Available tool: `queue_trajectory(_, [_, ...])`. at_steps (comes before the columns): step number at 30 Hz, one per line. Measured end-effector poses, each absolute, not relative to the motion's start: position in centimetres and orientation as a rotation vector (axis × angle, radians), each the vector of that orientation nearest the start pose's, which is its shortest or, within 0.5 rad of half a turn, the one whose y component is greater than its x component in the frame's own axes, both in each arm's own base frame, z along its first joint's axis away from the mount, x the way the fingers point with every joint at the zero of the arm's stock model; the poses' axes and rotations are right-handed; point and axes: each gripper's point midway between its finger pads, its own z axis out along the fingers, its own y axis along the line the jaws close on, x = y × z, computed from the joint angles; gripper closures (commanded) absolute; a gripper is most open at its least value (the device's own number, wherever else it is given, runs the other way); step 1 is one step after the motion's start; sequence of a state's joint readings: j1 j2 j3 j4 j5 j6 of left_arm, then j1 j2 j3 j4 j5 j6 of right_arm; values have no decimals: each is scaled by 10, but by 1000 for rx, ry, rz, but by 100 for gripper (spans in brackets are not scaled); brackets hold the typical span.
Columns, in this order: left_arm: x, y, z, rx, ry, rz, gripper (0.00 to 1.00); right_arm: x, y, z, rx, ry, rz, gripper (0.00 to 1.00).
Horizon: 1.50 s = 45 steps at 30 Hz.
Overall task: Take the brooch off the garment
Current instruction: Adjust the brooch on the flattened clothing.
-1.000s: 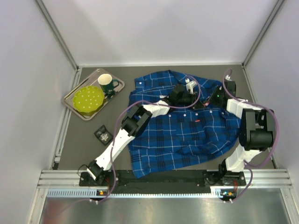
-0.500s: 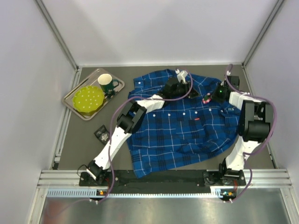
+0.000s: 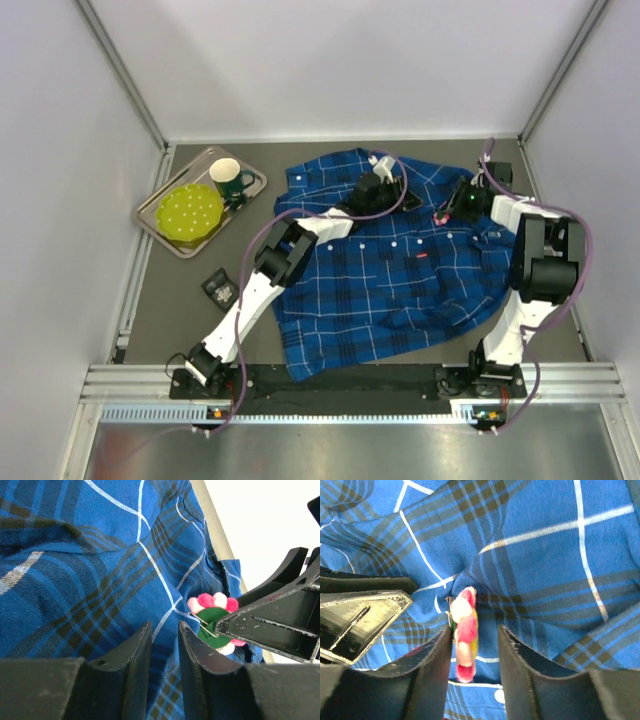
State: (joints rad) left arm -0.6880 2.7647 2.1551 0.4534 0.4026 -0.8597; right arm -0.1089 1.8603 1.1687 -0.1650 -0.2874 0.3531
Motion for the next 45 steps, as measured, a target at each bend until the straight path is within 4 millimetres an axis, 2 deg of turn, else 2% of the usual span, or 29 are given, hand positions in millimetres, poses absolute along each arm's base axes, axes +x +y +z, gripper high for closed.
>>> queue_trajectory(2, [488, -530, 50, 170, 1965, -1431, 67, 447, 15, 48, 444, 2406, 460, 71])
queue_trajectory(3, [487, -531, 51, 174, 1961, -1433, 67, 446, 15, 47, 447, 2405, 458, 71])
queue_trajectory(4, [486, -533, 51, 177, 1958, -1435, 67, 445, 15, 47, 451, 2404, 458, 69])
queue_trajectory(5, [485, -533, 51, 179, 1960, -1436, 67, 445, 15, 49, 458, 2400, 455, 59])
queue_trajectory(6, [484, -534, 50, 181, 1960, -1438, 67, 443, 14, 50, 465, 2397, 451, 57])
queue_trajectory(11, [482, -536, 50, 187, 1960, -1437, 67, 429, 15, 65, 474, 2366, 451, 58])
queue_trajectory(16, [482, -536, 50, 187, 1958, -1437, 67, 431, 17, 74, 472, 2338, 464, 66])
queue_trajectory(20, [482, -535, 50, 195, 1955, -1433, 67, 431, 17, 74, 478, 2336, 468, 60])
queue_trajectory(27, [482, -536, 49, 204, 1952, -1429, 67, 432, 15, 67, 496, 2347, 455, 60])
queue_trajectory(30, [482, -536, 49, 207, 1951, -1427, 68, 430, 14, 56, 510, 2373, 448, 70])
queue_trajectory(31, [482, -536, 49, 208, 1951, -1427, 68, 430, 14, 51, 518, 2384, 449, 82])
queue_trajectory(33, [482, -536, 49, 209, 1951, -1426, 68, 429, 15, 44, 529, 2399, 449, 92])
queue_trajectory(38, [482, -536, 49, 212, 1950, -1424, 68, 431, 14, 43, 515, 2403, 440, 100])
queue_trajectory(42, [482, -535, 49, 213, 1950, -1423, 68, 441, 12, 51, 459, 2406, 425, 100])
queue_trajectory(45, [482, -535, 48, 212, 1950, -1423, 68, 449, 10, 58, 420, 2423, 405, 77])
